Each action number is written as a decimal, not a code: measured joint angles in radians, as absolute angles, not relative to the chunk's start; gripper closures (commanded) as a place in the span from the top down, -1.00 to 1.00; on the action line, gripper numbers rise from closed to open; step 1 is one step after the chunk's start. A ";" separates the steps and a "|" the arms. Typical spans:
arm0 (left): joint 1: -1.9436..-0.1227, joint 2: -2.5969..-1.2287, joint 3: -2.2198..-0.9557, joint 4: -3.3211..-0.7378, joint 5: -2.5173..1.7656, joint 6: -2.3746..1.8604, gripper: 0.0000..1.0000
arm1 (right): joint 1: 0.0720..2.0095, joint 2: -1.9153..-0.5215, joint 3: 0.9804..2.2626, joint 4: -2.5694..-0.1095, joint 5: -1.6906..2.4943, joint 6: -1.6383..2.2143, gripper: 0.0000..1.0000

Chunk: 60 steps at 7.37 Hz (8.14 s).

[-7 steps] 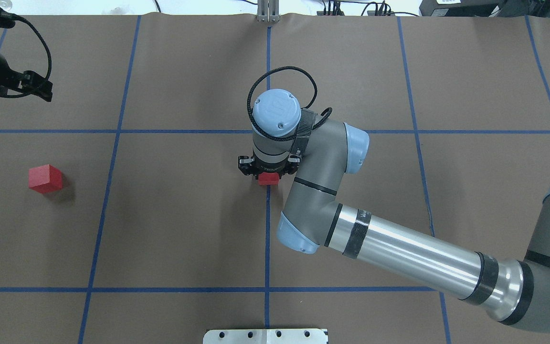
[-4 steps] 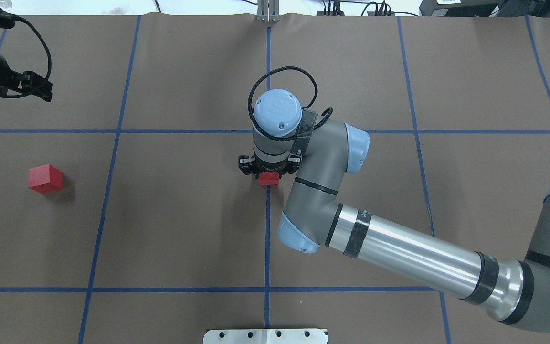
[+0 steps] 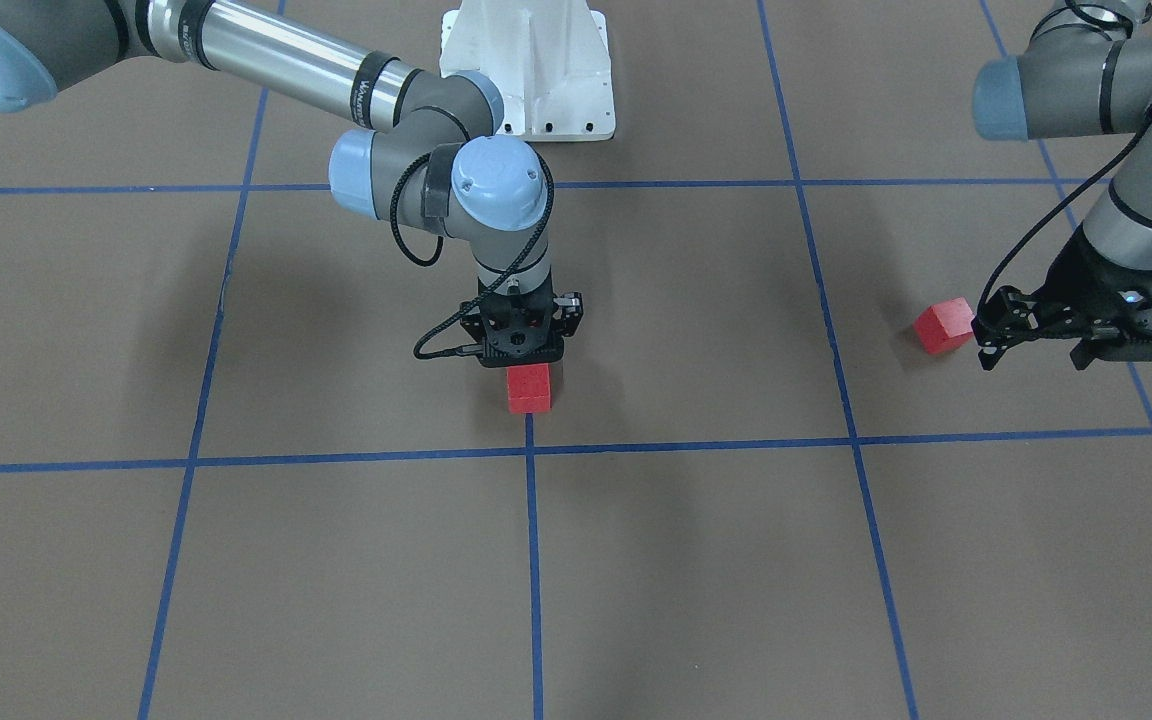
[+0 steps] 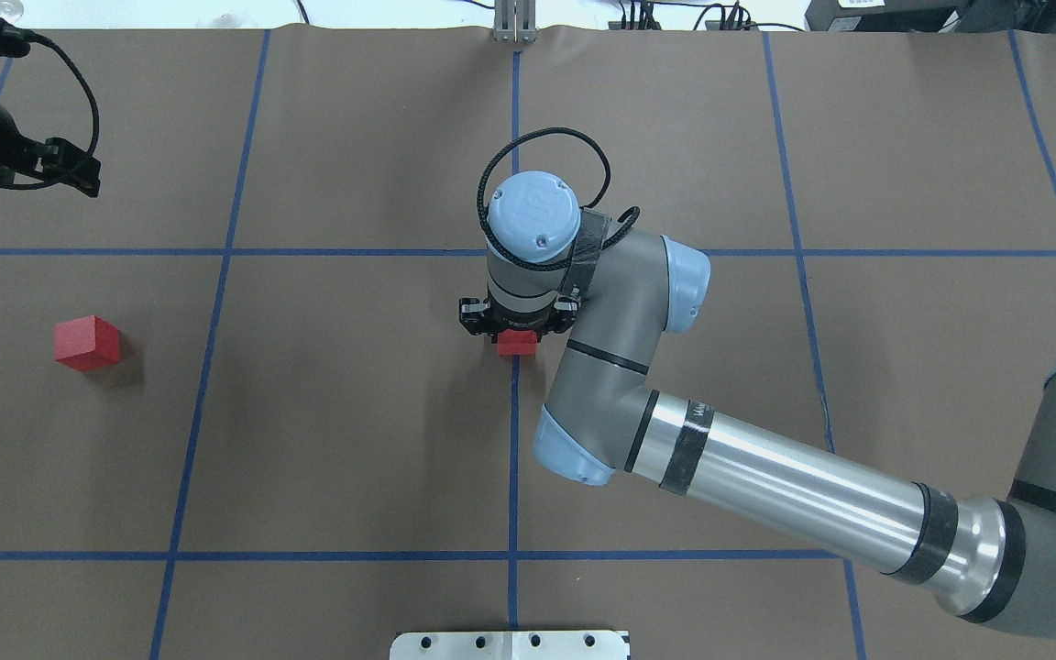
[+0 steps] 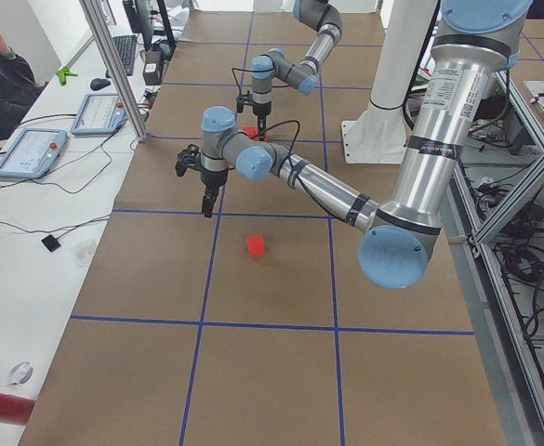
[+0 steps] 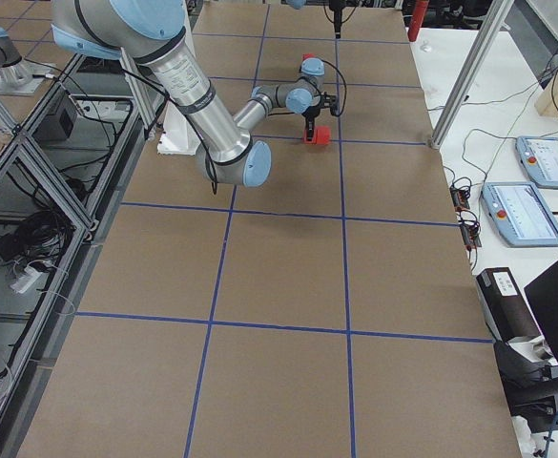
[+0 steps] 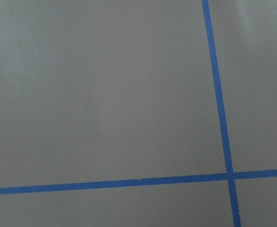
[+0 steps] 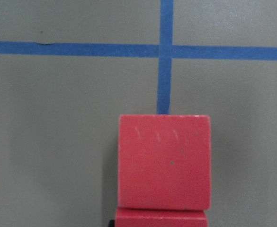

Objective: Form red blocks into L shape at center
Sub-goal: 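Lower the red cube beside the center cube, nearer the robot, with the right gripper, then lift the right gripper away while the left gripper reaches its nearby red cube, then grasp the red cube near the left gripper and lift it, then carry the red cube with the left gripper and place it beside the farther center cube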

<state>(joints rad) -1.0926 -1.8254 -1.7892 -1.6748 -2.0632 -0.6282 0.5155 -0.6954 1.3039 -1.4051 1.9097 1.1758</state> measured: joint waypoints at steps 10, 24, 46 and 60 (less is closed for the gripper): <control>-1.092 -1.826 -1.785 -1.675 -2.063 -0.628 1.00 | 0.529 -0.684 1.336 -1.414 1.898 1.179 0.97; -0.848 -1.541 -1.791 -2.096 -1.934 -1.030 1.00 | 0.733 -0.898 1.769 -1.659 1.974 1.056 0.98; -0.837 -2.075 -1.733 -1.482 -2.008 -1.776 -1.00 | 0.890 -1.095 1.835 -1.660 2.101 0.611 0.98; -0.665 -2.543 -1.186 -1.513 -2.018 -2.607 -1.00 | 0.912 -1.129 1.842 -1.657 2.148 0.592 0.98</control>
<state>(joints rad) -0.6648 -2.5429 -1.1857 -1.5130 -2.0182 -2.6072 0.9120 -1.1292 1.8416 -1.6567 2.1475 0.5921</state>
